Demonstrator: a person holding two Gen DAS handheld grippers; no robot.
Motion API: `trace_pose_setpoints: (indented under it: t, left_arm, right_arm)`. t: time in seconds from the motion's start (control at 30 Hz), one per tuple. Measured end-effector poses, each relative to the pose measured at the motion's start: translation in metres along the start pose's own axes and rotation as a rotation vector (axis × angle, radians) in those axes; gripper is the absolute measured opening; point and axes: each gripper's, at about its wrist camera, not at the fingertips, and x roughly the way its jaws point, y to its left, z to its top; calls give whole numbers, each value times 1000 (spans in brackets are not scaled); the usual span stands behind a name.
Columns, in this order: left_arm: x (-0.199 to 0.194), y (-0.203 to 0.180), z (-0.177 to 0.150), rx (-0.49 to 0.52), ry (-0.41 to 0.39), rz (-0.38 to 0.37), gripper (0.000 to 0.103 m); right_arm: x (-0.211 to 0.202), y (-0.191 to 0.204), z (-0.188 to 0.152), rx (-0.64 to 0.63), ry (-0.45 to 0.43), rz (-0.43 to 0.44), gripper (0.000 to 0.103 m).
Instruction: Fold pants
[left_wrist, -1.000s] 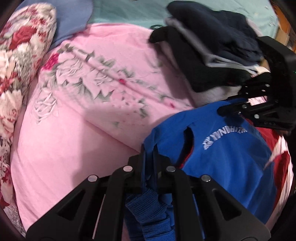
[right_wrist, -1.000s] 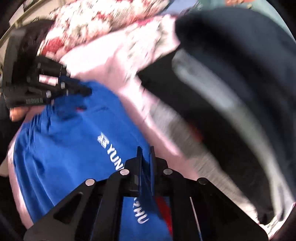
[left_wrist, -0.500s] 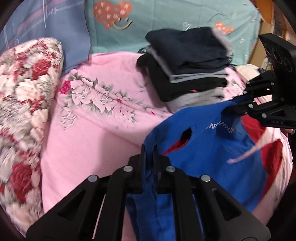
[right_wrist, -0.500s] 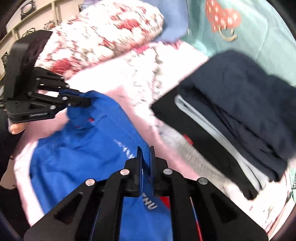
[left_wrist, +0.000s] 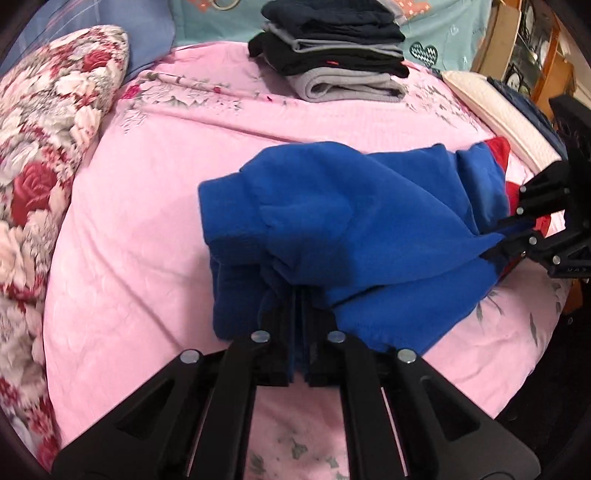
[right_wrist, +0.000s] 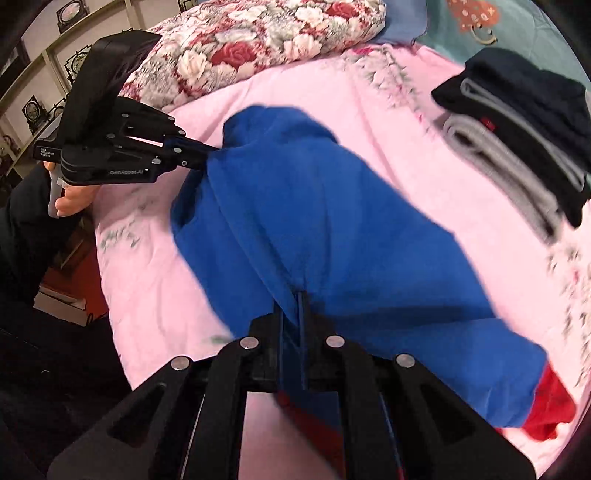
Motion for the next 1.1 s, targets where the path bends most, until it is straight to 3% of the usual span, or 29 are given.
trace_pose_setpoints:
  t: [0.1,0.2,0.33,0.4,0.43,0.47,0.53,0.63,0.73,1.03,1.1]
  left_arm:
    - [-9,6,-2,-34,-29,-16,2]
    - [-6,22,2,-140,-16,-139,4]
    - [2,46,-4,-391,-37,-343,46]
    - [-2,47,-10,-459,-70,-377,49]
    - [-8,46,-13,-487,-92,-384,56]
    - [-14,44,-16,-514,-120,-380,70]
    - [-27,41,-23,-588,-182,-343,80]
    - [-26,40,-31,-728,-180,-411,80]
    - [-11,40,-31,-839,-137,-419,80]
    - [24,43,6,-933,-114,-457,80]
    - [29,49,9,-958,-112,-444,76]
  right_arm:
    - [-2,1,-1,29,-19,13,7]
    - [-11,3,1,32,-47,3,7]
    - [-15,4,3,30,-70,-14,7]
    - [-16,3,4,31,-74,-14,7]
    - [-16,2,4,33,-76,-13,7]
    - [-16,2,4,34,-76,-13,7]
    - [-16,1,3,38,-79,-13,7]
    - [-18,0,3,45,-90,-2,7]
    - [-20,-1,2,48,-104,3,7]
    - [-24,-1,1,46,-120,17,7]
    - [-24,0,0,47,-123,20,7]
